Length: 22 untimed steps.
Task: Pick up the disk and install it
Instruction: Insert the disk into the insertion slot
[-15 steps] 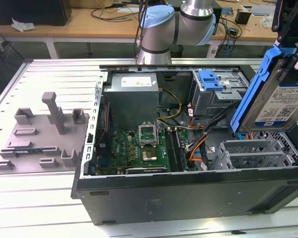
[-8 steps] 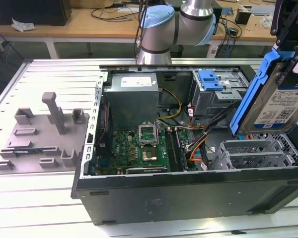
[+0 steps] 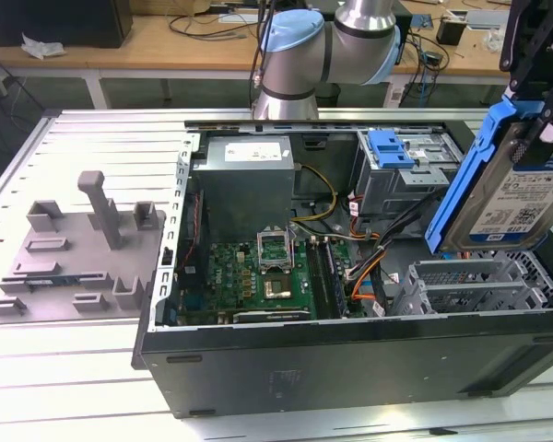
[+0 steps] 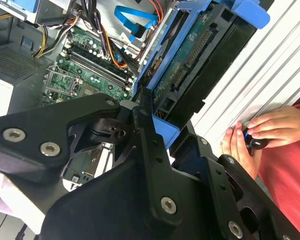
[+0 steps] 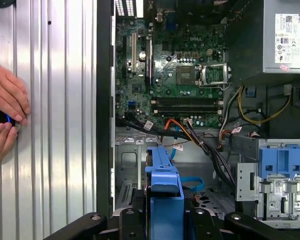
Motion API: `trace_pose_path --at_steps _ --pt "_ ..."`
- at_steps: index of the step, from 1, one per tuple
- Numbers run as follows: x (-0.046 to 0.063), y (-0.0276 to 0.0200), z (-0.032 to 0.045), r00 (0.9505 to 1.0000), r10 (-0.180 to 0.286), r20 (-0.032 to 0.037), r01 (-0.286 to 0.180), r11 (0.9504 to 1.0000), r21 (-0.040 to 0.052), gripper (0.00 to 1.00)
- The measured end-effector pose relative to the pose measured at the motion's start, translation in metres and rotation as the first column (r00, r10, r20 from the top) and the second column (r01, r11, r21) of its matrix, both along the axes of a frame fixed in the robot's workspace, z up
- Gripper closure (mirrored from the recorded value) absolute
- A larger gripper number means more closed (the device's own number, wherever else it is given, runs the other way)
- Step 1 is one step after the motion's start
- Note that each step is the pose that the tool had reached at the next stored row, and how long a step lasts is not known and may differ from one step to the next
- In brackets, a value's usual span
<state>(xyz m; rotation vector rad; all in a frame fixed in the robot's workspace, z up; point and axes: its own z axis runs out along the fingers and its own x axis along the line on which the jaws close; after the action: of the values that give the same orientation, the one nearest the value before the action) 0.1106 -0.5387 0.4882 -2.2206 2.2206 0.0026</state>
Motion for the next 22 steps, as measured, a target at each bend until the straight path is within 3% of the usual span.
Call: trace_pose_path --at_steps 22 --pt "0.0 -0.0002 -0.0109 1.0 0.0 0.0 0.0 1.0 0.0 0.63"
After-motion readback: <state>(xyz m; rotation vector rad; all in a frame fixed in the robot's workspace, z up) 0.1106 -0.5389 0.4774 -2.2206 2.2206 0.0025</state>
